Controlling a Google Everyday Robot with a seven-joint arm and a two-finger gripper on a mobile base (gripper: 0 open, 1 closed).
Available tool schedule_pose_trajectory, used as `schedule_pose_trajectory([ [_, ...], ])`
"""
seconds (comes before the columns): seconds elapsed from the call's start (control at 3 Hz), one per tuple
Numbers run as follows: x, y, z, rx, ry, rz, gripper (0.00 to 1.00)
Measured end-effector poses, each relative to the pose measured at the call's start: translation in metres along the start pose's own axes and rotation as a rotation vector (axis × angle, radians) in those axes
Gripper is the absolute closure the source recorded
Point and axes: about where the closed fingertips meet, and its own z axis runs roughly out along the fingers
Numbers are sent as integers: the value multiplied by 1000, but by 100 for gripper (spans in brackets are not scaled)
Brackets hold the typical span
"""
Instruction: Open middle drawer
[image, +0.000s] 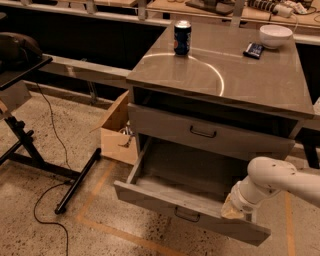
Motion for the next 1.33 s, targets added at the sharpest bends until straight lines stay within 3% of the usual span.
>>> schedule_pose_trajectory([
  [0.67,-36,-24,-4,72,-36,-60,100],
  [1.33,-53,-59,23,123,-37,-79,100],
])
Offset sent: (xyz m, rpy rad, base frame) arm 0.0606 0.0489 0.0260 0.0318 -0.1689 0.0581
